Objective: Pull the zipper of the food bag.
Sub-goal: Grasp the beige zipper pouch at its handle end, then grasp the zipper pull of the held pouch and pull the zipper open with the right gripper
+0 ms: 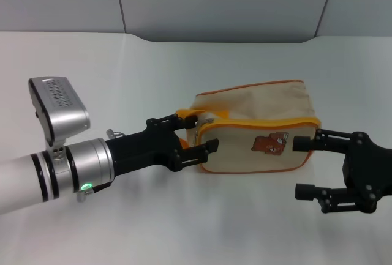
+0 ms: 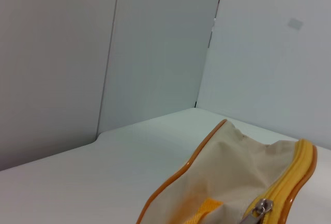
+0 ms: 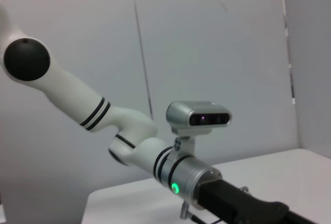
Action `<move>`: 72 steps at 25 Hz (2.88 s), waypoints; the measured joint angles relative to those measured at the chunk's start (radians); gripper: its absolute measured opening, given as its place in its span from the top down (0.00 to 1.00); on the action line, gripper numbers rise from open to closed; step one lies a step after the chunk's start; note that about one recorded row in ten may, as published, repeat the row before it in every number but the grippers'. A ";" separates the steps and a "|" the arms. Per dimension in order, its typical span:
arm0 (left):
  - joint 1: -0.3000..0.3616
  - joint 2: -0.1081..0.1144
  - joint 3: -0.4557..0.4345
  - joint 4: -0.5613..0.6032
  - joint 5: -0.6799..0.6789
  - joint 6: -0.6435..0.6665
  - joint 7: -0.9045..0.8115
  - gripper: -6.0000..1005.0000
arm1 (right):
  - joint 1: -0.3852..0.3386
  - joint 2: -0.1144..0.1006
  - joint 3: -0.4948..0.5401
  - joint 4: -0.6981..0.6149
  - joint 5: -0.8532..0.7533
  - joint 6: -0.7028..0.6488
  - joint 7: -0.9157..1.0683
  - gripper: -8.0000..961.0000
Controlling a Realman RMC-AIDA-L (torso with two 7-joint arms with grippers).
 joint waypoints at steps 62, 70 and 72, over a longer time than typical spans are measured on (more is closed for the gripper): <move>-0.012 0.106 -0.016 0.396 0.242 0.361 -0.195 0.85 | 0.163 0.116 0.022 0.229 0.118 0.300 -0.830 0.69; -0.009 0.104 -0.016 0.406 0.242 0.359 -0.195 0.86 | 0.169 0.116 0.018 0.263 0.134 0.319 -0.815 0.69; -0.008 0.104 -0.016 0.406 0.242 0.359 -0.195 0.86 | 0.173 0.116 0.021 0.269 0.135 0.329 -0.808 0.69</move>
